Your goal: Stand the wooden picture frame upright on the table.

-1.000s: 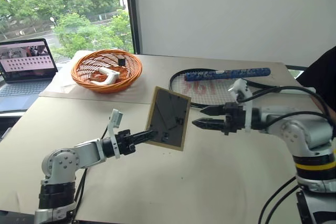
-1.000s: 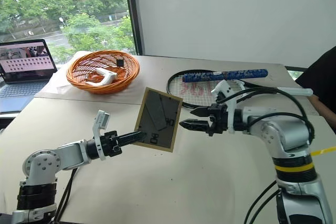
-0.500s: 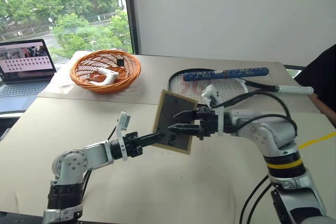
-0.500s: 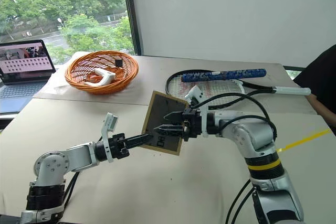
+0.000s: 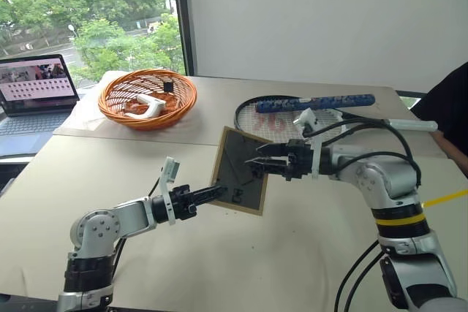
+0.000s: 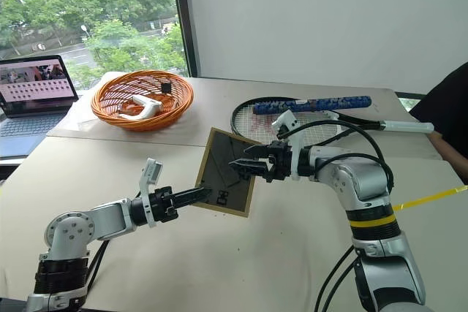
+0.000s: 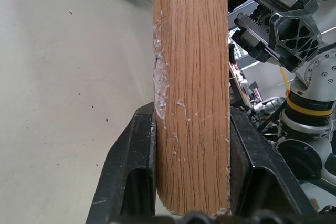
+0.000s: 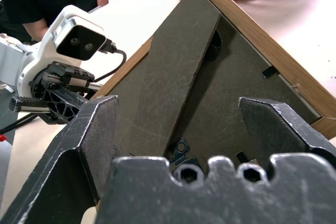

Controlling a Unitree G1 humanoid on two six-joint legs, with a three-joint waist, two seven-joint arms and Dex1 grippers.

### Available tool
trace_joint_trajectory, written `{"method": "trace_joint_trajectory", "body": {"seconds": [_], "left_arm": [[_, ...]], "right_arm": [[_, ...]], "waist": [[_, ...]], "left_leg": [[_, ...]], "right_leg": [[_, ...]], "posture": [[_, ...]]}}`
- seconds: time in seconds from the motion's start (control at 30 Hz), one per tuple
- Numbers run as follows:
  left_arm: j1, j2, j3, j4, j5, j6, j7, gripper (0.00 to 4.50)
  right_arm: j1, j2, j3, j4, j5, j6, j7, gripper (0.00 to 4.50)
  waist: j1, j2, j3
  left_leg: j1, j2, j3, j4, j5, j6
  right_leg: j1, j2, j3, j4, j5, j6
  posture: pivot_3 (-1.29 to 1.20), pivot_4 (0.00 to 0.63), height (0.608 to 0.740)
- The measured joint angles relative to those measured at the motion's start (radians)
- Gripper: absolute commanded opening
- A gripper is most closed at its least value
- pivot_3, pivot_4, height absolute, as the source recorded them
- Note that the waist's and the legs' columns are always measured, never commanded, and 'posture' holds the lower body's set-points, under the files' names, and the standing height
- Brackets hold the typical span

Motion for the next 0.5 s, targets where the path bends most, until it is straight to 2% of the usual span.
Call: {"method": "trace_joint_trajectory", "body": {"seconds": [0.3, 0.5], "left_arm": [[-0.044, -0.023, 0.006, 0.082, -0.059, 0.055, 0.021, 1.14], [-0.084, -0.050, 0.056, 0.196, -0.210, 0.130, 0.143, 1.14]], "right_arm": [[0.034, 0.042, 0.035, -0.082, 0.020, -0.043, 0.065, 4.25], [0.063, 0.015, 0.016, -0.109, -0.038, -0.229, 0.093, 4.25]], "waist": [[0.008, 0.000, 0.000], [0.006, 0.000, 0.000]], "left_leg": [[0.000, 0.000, -0.001, 0.001, 0.000, 0.000], [0.000, 0.000, -0.001, 0.001, 0.001, 0.000]], "right_leg": [[0.000, 0.000, -0.001, 0.000, 0.000, 0.000], [0.000, 0.000, -0.001, 0.001, 0.000, 0.000]], "posture": [[0.00, 0.150, 0.697], [0.00, 0.150, 0.697]]}}
